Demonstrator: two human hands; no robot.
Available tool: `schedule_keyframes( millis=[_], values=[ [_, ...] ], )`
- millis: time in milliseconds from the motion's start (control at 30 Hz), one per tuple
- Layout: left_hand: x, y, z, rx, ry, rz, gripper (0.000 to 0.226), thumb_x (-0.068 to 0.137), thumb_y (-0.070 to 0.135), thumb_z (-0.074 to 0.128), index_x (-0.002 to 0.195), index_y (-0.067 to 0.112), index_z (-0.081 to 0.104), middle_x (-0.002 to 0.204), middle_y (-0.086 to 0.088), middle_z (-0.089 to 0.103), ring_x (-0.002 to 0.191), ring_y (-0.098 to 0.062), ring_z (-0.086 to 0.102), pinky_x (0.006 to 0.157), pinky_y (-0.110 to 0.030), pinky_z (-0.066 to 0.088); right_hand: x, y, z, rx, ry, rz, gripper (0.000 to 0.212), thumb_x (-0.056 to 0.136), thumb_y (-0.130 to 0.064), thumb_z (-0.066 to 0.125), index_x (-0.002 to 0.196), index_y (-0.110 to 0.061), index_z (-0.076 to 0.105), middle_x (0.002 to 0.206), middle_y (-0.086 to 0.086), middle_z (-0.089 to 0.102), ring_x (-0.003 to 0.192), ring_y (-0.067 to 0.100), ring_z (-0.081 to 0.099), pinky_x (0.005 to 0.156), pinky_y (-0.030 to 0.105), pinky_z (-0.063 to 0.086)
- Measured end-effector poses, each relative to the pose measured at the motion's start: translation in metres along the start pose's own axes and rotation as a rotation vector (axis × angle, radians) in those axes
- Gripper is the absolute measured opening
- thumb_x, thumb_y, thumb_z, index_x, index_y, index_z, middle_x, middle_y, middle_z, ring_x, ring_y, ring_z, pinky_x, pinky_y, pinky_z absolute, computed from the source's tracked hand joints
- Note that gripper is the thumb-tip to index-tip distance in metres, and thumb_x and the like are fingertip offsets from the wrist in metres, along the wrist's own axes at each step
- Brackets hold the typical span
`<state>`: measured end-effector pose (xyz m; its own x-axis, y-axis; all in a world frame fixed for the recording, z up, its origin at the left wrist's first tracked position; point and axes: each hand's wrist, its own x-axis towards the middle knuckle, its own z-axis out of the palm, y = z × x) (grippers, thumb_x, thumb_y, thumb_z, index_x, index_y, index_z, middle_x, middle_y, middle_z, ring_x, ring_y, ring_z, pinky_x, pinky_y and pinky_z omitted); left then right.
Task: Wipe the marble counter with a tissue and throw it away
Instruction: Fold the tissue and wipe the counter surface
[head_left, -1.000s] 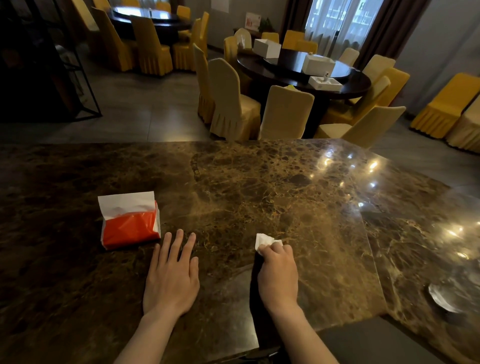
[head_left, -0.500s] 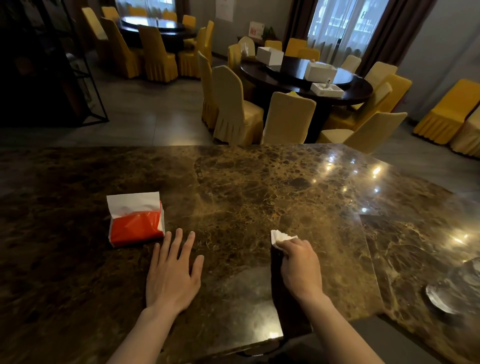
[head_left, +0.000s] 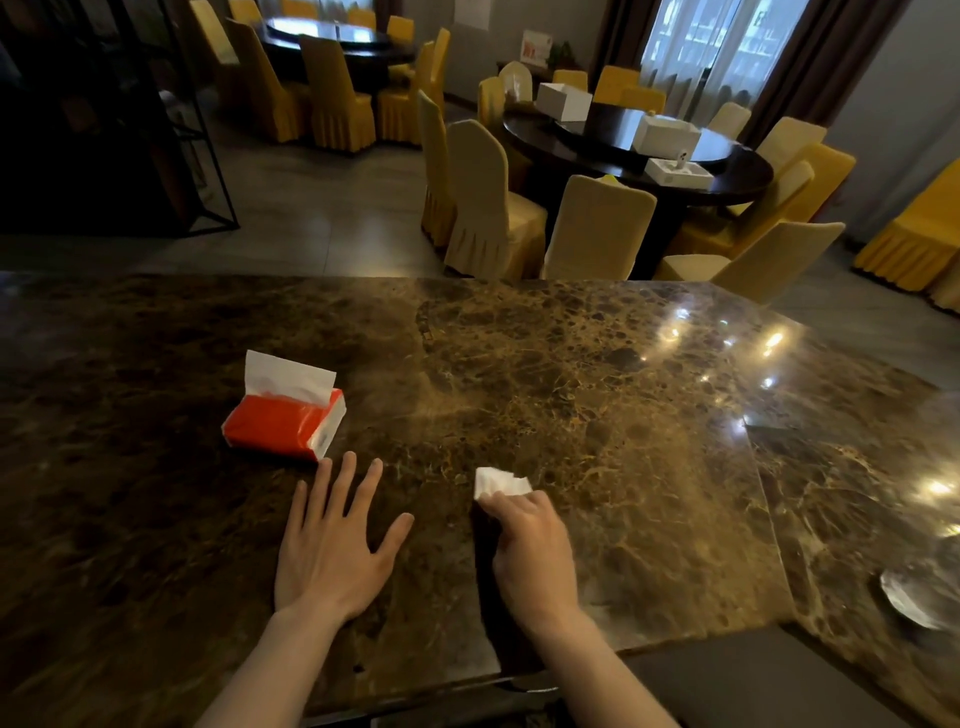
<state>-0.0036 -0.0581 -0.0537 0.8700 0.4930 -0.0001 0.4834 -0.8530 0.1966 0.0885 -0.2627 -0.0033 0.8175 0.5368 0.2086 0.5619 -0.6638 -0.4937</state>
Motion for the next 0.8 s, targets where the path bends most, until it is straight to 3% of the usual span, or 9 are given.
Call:
schedule_keyframes(
  millis=[233, 300, 400, 467, 667, 733, 800],
  values=[
    [0.000, 0.000, 0.001, 0.002, 0.000, 0.004, 0.085, 0.089, 0.080, -0.004, 0.162, 0.037, -0.003, 0.173, 0.002, -0.008, 0.157, -0.019, -0.018, 0.129, -0.045, -0.004, -0.016, -0.019, 0.015, -0.056, -0.172, -0.316, 0.040, 0.087, -0.008, 0.070, 0.126, -0.019, 0.066, 0.120, -0.005, 0.069, 0.108, 0.016, 0.052, 0.078, 0.028, 0.056],
    [0.000, -0.001, 0.001, -0.002, 0.001, 0.005, 0.086, 0.087, 0.081, -0.005, 0.162, 0.037, -0.003, 0.172, 0.003, -0.009, 0.156, -0.018, -0.019, 0.129, -0.045, -0.004, -0.009, 0.002, 0.005, -0.141, -0.142, -0.224, 0.036, 0.086, -0.008, 0.069, 0.121, -0.019, 0.070, 0.116, -0.005, 0.069, 0.108, 0.017, 0.053, 0.077, 0.029, 0.056],
    [0.000, 0.000, 0.001, -0.018, 0.014, 0.002, 0.087, 0.088, 0.082, -0.003, 0.162, 0.037, -0.002, 0.172, 0.002, -0.007, 0.157, -0.019, -0.018, 0.130, -0.046, -0.003, 0.006, 0.035, -0.015, -0.206, -0.014, 0.064, 0.039, 0.085, 0.001, 0.063, 0.120, -0.016, 0.071, 0.114, -0.001, 0.066, 0.111, 0.022, 0.051, 0.081, 0.034, 0.053],
    [0.000, 0.000, 0.002, -0.006, 0.010, 0.000, 0.087, 0.089, 0.082, -0.003, 0.162, 0.037, 0.000, 0.173, 0.002, -0.006, 0.157, -0.020, -0.017, 0.130, -0.047, -0.001, 0.011, 0.032, -0.013, -0.222, 0.013, 0.135, 0.040, 0.087, 0.003, 0.058, 0.121, -0.014, 0.070, 0.115, 0.002, 0.065, 0.113, 0.023, 0.049, 0.085, 0.035, 0.052],
    [0.001, 0.001, 0.003, 0.016, -0.006, -0.006, 0.089, 0.086, 0.083, -0.006, 0.162, 0.036, 0.000, 0.173, 0.001, -0.005, 0.157, -0.021, -0.016, 0.130, -0.048, 0.000, -0.011, -0.043, 0.025, -0.117, -0.111, -0.142, 0.025, 0.088, -0.007, 0.066, 0.112, -0.011, 0.072, 0.108, 0.003, 0.069, 0.108, 0.023, 0.056, 0.079, 0.032, 0.059],
    [0.001, 0.001, 0.002, 0.014, -0.005, -0.006, 0.091, 0.085, 0.083, -0.009, 0.162, 0.037, -0.001, 0.173, 0.001, -0.006, 0.157, -0.021, -0.016, 0.130, -0.048, 0.000, -0.008, -0.034, 0.020, -0.160, -0.129, -0.232, 0.023, 0.086, -0.011, 0.070, 0.108, -0.015, 0.074, 0.101, -0.001, 0.072, 0.099, 0.020, 0.059, 0.072, 0.029, 0.059],
    [0.000, 0.001, 0.000, 0.014, -0.012, -0.004, 0.091, 0.084, 0.084, -0.010, 0.162, 0.037, -0.003, 0.173, 0.002, -0.007, 0.157, -0.020, -0.017, 0.130, -0.047, -0.001, -0.001, -0.010, 0.006, -0.211, -0.103, -0.176, 0.023, 0.083, -0.012, 0.074, 0.105, -0.020, 0.076, 0.099, -0.004, 0.073, 0.097, 0.019, 0.059, 0.069, 0.029, 0.055]
  ],
)
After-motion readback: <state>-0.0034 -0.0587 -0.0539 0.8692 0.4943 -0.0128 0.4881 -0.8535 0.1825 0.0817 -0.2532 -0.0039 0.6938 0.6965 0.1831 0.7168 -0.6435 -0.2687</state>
